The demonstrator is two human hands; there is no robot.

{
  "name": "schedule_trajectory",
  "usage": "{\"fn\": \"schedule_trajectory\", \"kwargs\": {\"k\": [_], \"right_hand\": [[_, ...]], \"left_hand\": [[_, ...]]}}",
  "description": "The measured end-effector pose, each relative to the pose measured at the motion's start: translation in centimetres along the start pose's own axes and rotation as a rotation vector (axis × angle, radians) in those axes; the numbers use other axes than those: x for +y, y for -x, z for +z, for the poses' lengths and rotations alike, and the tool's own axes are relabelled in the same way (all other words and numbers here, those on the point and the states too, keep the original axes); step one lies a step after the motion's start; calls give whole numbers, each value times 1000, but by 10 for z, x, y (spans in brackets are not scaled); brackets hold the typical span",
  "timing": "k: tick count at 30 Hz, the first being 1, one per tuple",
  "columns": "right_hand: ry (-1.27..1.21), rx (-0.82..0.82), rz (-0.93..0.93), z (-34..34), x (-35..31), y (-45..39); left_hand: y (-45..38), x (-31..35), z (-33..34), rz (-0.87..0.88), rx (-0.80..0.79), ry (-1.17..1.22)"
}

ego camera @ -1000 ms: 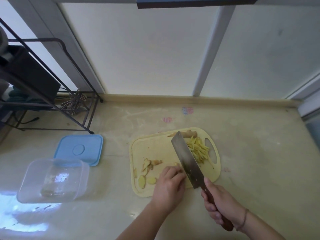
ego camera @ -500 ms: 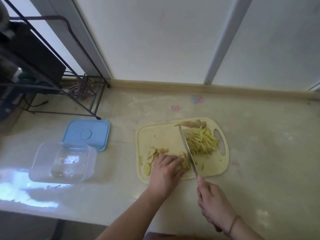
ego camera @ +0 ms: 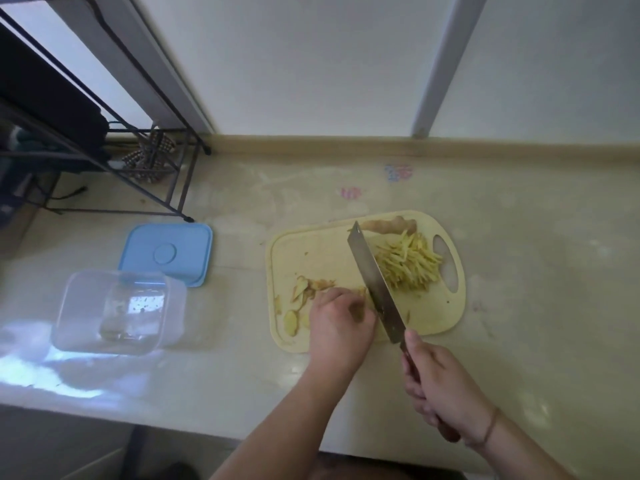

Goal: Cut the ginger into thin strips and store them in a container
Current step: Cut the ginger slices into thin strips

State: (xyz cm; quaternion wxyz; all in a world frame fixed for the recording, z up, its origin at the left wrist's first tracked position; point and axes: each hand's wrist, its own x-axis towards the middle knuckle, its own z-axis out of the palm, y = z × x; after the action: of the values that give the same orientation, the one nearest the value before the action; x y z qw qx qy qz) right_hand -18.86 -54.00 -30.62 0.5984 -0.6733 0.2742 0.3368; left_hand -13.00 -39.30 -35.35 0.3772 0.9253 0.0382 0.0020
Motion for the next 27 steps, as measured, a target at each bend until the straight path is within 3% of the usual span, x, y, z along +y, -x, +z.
{"fn": "schedule_trajectory", "kwargs": {"k": [4, 8, 15, 21, 27], "right_hand": [[23, -33, -3, -9, 0, -2], [35, -70, -13, -15, 0, -3], [109, -48, -91, -8, -1, 0], [144, 11, -119, 10, -1, -3], [91, -12, -109, 6, -17, -14]], "left_hand": [[3, 12, -10, -144, -75, -16], [8, 17, -12, -213, -43, -19], [15, 12, -8, -97, 4, -6], [14, -9, -4, 254, 4, -140], [3, -17, -3, 300, 76, -135]]}}
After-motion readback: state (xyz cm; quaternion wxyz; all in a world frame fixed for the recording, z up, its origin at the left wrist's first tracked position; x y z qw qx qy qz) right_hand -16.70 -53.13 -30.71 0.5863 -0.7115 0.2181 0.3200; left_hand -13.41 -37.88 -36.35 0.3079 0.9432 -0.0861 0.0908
